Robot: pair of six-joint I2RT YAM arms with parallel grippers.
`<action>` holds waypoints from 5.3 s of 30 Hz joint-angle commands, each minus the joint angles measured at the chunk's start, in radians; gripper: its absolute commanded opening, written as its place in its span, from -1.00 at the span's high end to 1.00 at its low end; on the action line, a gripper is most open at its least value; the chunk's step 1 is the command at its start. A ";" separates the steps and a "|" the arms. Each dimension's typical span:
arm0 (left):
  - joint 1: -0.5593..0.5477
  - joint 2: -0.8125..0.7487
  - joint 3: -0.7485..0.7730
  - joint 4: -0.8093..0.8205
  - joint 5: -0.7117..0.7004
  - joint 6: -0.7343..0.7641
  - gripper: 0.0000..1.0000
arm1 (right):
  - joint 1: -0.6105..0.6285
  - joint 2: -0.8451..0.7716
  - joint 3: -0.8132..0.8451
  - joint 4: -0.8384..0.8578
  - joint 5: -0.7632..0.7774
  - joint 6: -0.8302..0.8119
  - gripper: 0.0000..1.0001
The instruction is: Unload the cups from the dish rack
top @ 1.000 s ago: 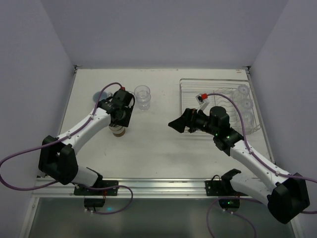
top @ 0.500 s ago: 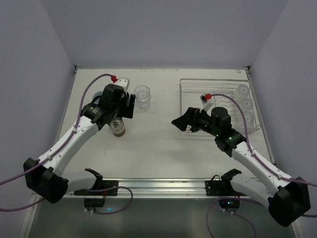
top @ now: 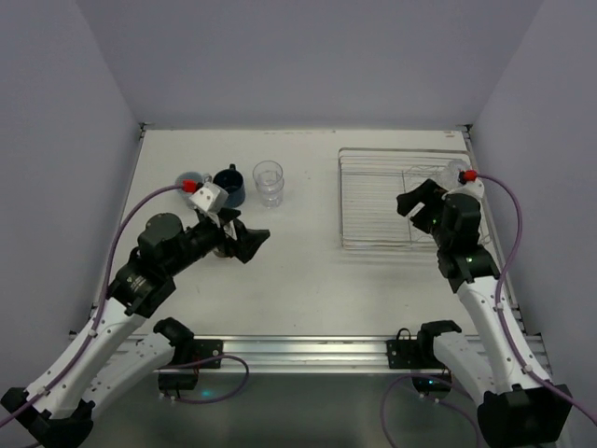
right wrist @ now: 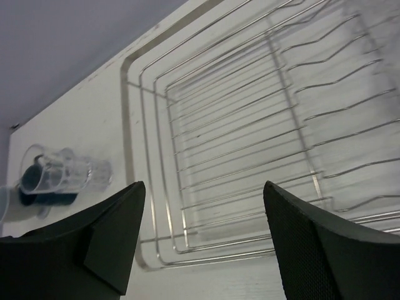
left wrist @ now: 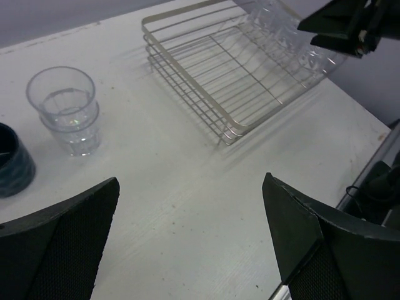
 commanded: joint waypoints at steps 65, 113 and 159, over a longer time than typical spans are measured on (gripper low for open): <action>-0.126 -0.085 -0.054 -0.018 -0.003 0.016 -1.00 | -0.212 0.239 0.403 -0.366 0.324 -0.180 0.82; -0.127 0.255 -0.091 0.570 0.022 -0.343 1.00 | 0.409 0.319 -0.085 0.723 -0.630 0.379 -0.55; -0.188 0.868 0.271 -0.133 -0.460 -0.074 -0.08 | 0.392 -0.041 -0.001 -0.015 0.188 -0.095 -0.98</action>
